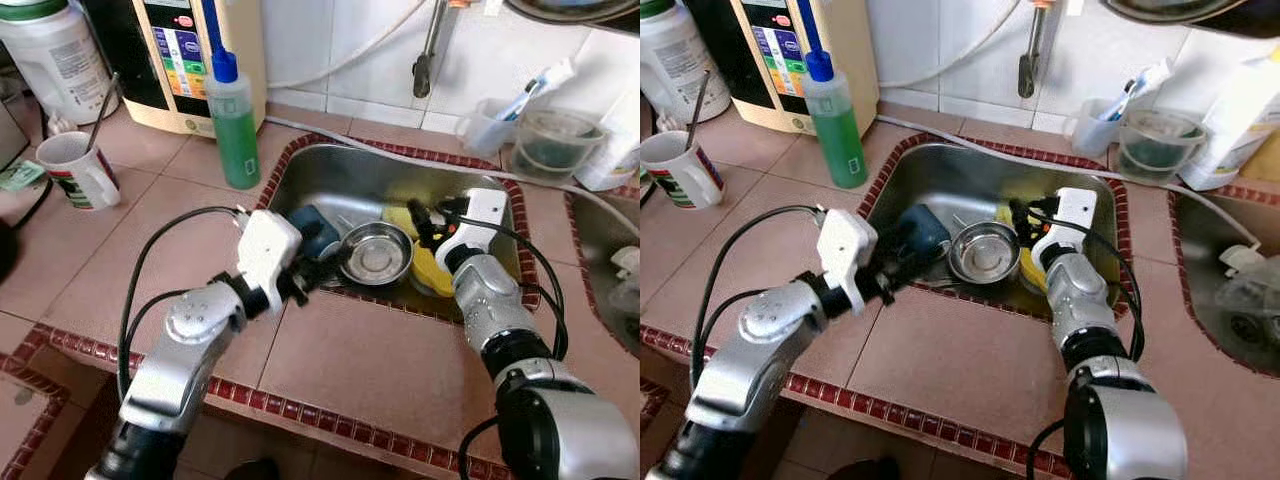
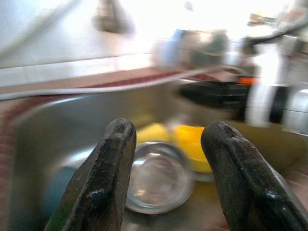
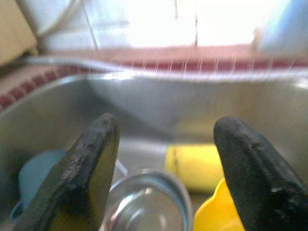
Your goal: Kitchen organization
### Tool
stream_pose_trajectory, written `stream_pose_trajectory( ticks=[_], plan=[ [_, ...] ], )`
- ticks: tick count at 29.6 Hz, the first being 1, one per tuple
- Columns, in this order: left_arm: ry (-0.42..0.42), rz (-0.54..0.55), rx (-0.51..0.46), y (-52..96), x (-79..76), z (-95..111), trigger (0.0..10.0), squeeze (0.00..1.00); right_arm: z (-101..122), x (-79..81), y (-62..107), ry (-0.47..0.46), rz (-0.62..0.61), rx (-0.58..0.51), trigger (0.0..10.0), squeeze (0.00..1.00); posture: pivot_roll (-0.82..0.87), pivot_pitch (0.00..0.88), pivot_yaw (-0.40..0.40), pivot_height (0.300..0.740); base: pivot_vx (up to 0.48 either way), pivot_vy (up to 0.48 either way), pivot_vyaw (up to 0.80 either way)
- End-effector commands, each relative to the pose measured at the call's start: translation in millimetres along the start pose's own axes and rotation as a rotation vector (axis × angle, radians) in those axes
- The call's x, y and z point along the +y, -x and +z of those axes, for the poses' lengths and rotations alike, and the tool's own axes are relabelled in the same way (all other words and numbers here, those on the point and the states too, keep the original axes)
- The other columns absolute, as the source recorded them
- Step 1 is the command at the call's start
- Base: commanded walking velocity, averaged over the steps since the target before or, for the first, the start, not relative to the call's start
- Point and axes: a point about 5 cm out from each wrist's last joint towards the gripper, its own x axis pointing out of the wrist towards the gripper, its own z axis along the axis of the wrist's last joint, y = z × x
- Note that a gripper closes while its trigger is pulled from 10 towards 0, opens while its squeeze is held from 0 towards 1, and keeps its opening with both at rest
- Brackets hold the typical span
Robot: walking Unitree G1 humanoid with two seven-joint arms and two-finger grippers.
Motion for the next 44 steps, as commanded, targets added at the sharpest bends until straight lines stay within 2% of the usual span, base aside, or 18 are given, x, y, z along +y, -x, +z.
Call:
stream_pose_trajectory(
  ticks=[1,5,7,8,12,17,19,23,30,31,40,44],
  plan=[
    [0.018,0.05,-0.008,-0.3,6.9,-2,10.0,0.0,2,-1.3,2.4,0.025,-0.019,-0.03,10.0,1.0,0.14,0.052,-0.062,0.74,0.0,0.0,0.0],
    [0.099,0.152,-0.019,-4.1,21.9,-8,10.0,0.0,1,-2.0,11.3,0.071,-0.043,-0.091,10.0,1.0,0.11,0.016,-0.07,0.74,0.0,0.0,0.0],
    [0.112,0.166,-0.019,-4.9,24.0,-9,10.0,0.0,1,-1.8,12.1,0.076,-0.044,-0.099,10.0,1.0,0.1,0.014,-0.07,0.74,0.0,0.0,0.0],
    [0.122,0.196,0.007,-7.4,27.9,-16,10.0,0.0,5,-3.0,15.9,0.094,-0.05,-0.134,10.0,1.0,0.08,0.001,-0.065,0.74,0.0,0.0,0.0],
    [0.097,0.221,0.033,-11.3,29.0,-24,10.0,0.0,13,-1.7,21.2,0.12,-0.051,-0.19,10.0,1.0,0.06,0.0,-0.054,0.74,0.0,0.0,0.0],
    [0.125,0.215,0.003,-16.1,27.7,-25,10.0,0.0,19,-2.1,32.4,0.135,-0.069,-0.257,10.0,1.0,0.06,0.0,-0.034,0.74,0.0,0.0,0.0],
    [0.147,0.207,0.021,-16.3,27.2,-29,10.0,0.0,19,-2.1,36.5,0.137,-0.088,-0.272,10.0,1.0,0.06,0.0,-0.032,0.74,0.0,0.0,0.0],
    [0.156,0.236,-0.003,-13.1,30.6,-30,10.0,0.0,19,6.6,46.2,0.146,-0.063,-0.317,10.0,1.0,0.07,0.0,-0.017,0.74,0.0,0.0,0.0],
    [0.132,0.317,-0.026,-5.1,32.3,-36,10.0,0.0,7,18.2,60.0,0.222,-0.042,-0.291,10.0,1.0,0.08,0.0,-0.025,0.74,0.0,0.0,0.0],
    [0.135,0.334,-0.035,-1.3,30.6,-38,10.0,0.0,3,19.3,63.3,0.216,-0.06,-0.278,10.0,0.0,0.08,0.0,-0.027,0.74,0.0,0.0,0.0],
    [0.092,0.407,-0.07,15.0,24.4,-38,10.0,0.0,3,24.4,80.7,0.231,-0.071,-0.282,10.0,0.0,0.09,0.0,-0.029,0.74,0.0,0.0,0.0],
    [0.06,0.401,-0.068,19.8,21.3,-37,10.0,0.0,2,26.1,87.2,0.248,-0.076,-0.281,10.0,0.0,0.1,0.0,-0.029,0.74,0.0,0.0,0.0]
  ],
)
